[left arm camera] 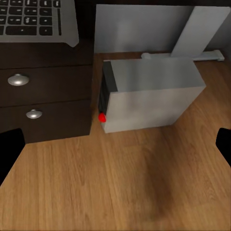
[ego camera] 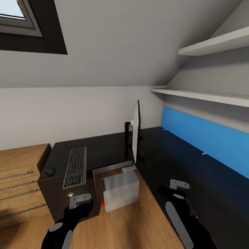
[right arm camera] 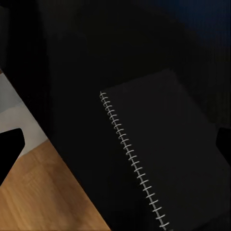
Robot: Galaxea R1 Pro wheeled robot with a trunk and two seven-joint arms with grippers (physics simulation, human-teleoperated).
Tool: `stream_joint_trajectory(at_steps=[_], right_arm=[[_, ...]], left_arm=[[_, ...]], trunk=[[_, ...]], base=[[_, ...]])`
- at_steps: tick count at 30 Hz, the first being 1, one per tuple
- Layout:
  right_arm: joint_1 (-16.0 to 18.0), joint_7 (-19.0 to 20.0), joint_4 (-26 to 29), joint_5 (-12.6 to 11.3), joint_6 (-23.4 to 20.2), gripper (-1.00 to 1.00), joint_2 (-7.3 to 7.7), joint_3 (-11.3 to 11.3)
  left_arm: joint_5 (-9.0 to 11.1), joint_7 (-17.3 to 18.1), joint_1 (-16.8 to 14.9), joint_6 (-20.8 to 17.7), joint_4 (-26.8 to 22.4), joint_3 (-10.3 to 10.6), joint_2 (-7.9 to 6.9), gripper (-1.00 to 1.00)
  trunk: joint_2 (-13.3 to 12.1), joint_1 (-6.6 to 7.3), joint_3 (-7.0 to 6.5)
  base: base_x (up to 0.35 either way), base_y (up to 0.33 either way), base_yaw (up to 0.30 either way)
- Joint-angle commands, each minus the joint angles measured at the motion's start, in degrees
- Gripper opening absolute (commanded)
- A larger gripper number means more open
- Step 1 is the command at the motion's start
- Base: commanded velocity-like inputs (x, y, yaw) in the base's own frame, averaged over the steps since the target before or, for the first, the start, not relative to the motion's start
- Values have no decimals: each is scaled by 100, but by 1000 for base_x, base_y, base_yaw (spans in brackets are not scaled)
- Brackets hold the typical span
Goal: In the bedroom, organize the workspace by keeping the computer under the desk, ensuring the monitor is on the desk, placing the keyboard on the desk next to the monitor, placing the mouse on the desk next to the keyboard, moving the folder from the swivel chair onto the desk next to the mouse, stacking the notebook on top of the folder with the pen on top of the notebook, and positioning the swivel chair next to the desk.
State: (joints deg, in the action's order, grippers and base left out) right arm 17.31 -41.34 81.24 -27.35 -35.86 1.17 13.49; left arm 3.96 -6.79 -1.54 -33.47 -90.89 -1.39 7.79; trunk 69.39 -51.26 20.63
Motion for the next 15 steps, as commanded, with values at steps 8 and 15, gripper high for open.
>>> stream_joint_trajectory(at_steps=[8,15], right_arm=[[432,363,-749,-52,126,100,371,-293],[1083,1206,-2148,-65,722,100,938,-405]], left_arm=[[43,-32,-4,-28,-7,2,3,100],[43,-32,-4,-28,-4,18,4,100]], trunk=[[5,0,79],[5,0,142]], base=[[0,0,0],[0,0,0]])
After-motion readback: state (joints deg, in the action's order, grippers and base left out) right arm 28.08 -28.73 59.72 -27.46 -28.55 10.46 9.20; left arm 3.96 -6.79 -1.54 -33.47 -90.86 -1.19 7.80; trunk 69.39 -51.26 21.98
